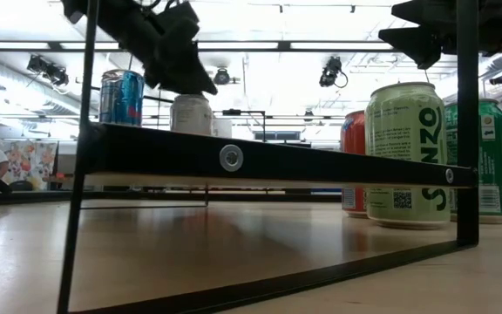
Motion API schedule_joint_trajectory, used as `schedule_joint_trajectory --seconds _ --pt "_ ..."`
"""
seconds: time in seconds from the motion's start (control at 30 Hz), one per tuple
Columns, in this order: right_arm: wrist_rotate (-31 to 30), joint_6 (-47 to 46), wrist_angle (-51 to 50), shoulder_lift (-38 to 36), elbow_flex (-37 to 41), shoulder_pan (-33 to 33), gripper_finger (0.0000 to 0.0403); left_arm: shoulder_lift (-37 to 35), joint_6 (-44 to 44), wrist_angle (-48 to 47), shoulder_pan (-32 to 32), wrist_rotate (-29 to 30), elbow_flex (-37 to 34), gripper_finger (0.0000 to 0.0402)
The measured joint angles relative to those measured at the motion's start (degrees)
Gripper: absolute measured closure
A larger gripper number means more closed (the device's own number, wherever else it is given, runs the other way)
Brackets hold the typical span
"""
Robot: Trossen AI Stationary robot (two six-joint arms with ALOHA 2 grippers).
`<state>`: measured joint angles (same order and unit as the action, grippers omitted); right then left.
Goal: Place canned beverage on shelf
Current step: Put the orange white soda can on the shelf
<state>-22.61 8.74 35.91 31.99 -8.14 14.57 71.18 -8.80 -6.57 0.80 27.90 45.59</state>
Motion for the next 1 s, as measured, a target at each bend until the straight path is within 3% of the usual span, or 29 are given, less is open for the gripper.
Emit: schedule_joint_trajectory --seconds 0.2,0.37,0.57,1.0 --pt "-0.02 0.23 0.0 0.0 0.0 0.0 0.0085 0.0 6.19 -7.27 -0.38 -0.72 6.07 0.0088" --pt "-0.03 0.59 0.62 0.0 0.0 0.0 0.0085 0.11 4.08 -17.12 -5.0 -11.91 11.86 0.0088" --pt "-0.35 1.6 1.11 0.0 0.0 0.0 0.0085 0.48 4.61 -23.56 -7.66 -15.6 16.11 0.0088" --pt "-0.39 3.29 1.36 0.0 0.0 -0.11 0.0085 16.73 10.01 -44.3 -9.07 -20.13 33.42 0.0088"
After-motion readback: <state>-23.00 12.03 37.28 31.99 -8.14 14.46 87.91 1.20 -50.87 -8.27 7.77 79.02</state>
